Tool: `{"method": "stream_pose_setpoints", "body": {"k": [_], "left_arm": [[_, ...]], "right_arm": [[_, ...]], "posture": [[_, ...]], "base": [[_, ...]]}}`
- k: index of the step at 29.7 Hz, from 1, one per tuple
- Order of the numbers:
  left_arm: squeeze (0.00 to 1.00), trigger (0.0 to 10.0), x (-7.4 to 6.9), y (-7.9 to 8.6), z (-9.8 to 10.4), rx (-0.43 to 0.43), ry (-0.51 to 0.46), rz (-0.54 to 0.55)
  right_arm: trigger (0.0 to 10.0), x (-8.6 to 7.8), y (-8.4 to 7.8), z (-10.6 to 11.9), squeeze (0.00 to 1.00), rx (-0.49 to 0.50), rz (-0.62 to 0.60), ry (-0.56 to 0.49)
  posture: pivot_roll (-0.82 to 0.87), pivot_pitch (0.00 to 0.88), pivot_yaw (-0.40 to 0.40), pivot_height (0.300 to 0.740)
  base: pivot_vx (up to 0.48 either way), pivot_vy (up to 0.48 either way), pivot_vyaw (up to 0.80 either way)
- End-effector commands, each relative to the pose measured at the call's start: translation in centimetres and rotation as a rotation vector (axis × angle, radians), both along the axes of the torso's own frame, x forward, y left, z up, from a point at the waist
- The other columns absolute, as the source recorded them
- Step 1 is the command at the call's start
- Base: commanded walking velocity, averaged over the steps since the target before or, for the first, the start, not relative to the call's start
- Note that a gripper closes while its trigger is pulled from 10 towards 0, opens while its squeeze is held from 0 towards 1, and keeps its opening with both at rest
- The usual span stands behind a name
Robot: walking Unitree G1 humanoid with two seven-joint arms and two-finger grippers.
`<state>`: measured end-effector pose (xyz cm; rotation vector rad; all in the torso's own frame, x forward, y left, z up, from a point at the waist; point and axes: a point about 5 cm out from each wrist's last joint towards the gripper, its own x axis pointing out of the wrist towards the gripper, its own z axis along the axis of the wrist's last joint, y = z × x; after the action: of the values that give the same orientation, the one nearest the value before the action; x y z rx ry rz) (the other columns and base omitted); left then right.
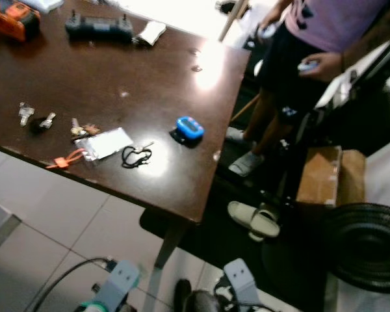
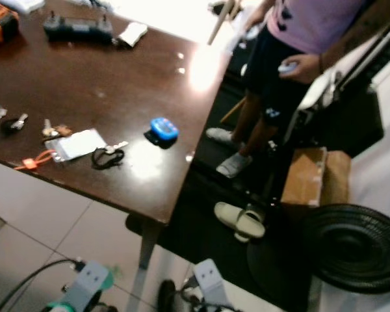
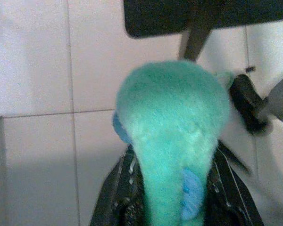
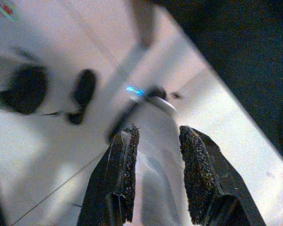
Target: Hang keys on a hook
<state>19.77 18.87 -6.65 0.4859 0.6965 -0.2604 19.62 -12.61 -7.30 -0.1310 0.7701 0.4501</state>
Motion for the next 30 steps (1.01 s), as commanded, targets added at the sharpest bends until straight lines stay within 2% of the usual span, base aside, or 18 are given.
{"method": "stream_pose_setpoints", "body": {"k": [1,8,13,30], "left_arm": [[0.0,10.0,-1.1,-0.57,-0.69,-0.013,0.04,-0.007],[0.0,10.0,-1.12,-0.59,-0.69,-0.014,0.039,-0.008],[0.0,10.0,-1.13,-0.76,-0.65,-0.021,0.034,-0.023],[0.0,10.0,-1.26,-1.04,-0.65,-0.019,0.043,-0.083]], "right_arm": [[10.0,-0.97,-1.14,-0.57,0.0,-0.028,-0.016,0.036],[10.0,-1.0,-1.14,-0.58,0.0,-0.028,-0.015,0.036],[10.0,-1.08,-1.11,-0.62,0.0,-0.028,-0.013,0.037],[10.0,-1.31,-1.07,-0.73,0.0,-0.027,-0.016,0.042]], "posture": [[0.06,0.141,-0.074,0.74],[0.06,0.141,-0.074,0.74],[0.06,0.145,-0.074,0.74],[0.05,0.152,-0.072,0.74]], "base": [[-0.322,0.0,0.0],[-0.313,0.0,0.0],[0.0,0.0,0.0],[0.0,-0.396,0.0]]}}
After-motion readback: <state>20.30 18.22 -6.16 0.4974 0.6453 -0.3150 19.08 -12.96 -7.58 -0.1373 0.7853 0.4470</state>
